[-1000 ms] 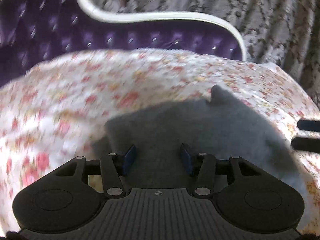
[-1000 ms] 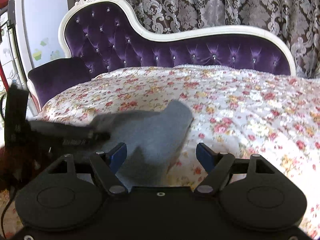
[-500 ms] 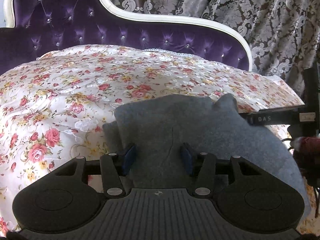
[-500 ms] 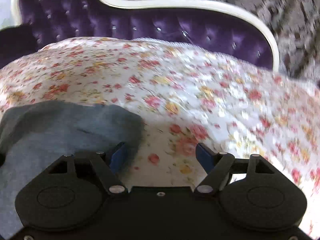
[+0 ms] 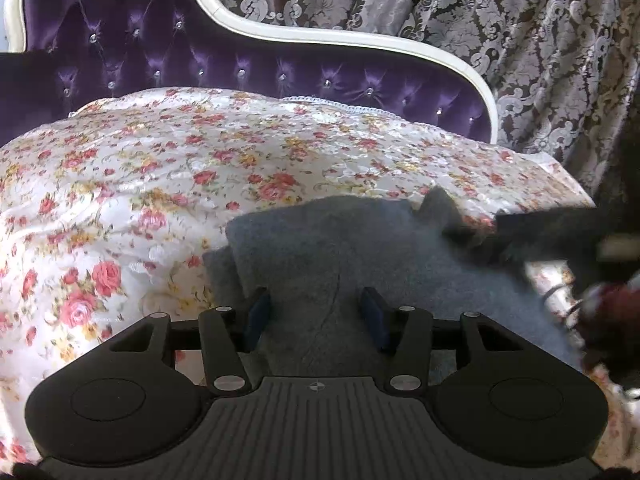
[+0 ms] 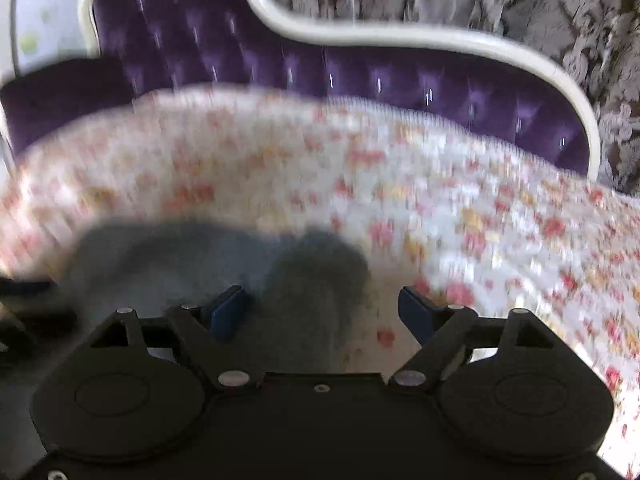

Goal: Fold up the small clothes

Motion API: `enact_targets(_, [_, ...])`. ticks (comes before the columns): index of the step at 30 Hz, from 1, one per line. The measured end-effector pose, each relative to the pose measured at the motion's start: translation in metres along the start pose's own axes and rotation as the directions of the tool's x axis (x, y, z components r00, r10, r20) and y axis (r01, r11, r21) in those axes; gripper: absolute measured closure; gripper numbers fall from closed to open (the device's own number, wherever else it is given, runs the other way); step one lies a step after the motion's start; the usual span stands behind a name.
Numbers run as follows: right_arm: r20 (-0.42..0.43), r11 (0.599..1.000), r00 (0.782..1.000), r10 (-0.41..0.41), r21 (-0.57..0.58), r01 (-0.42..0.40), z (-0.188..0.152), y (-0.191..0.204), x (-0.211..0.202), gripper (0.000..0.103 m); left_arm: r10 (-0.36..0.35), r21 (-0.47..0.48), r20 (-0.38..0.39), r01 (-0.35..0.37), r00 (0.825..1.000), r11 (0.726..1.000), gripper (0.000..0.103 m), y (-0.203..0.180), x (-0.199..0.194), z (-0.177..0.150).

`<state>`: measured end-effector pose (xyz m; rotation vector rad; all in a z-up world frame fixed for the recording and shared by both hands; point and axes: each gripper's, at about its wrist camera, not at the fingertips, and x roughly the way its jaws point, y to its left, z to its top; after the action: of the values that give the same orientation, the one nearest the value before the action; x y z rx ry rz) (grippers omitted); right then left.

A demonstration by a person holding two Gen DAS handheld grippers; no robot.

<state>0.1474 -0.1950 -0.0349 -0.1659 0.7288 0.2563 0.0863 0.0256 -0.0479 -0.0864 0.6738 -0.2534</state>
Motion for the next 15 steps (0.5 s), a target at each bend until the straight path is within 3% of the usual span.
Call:
enact_targets(3, [0.005,0.996,1.000,0.029,0.087,-0.030,-0.010,-0.011,0.002,0.019,0.006,0.033,0.021,-0.007,1.000,0.999,0.054,0.002,-0.004,0.014])
enact_targets(7, [0.018,0.998,1.000,0.015,0.065,-0.017,-0.010,-0.013,-0.003,0.019,0.026,0.009,0.042,-0.026,0.999,1.000,0.053,0.018,0.009,0.039])
enact_targets(15, [0.028,0.998,1.000,0.015,0.062,-0.017,-0.010,-0.012,-0.003,0.019,-0.065,-0.150,-0.108,0.048,0.992,0.988,0.054,0.048,0.046,0.048])
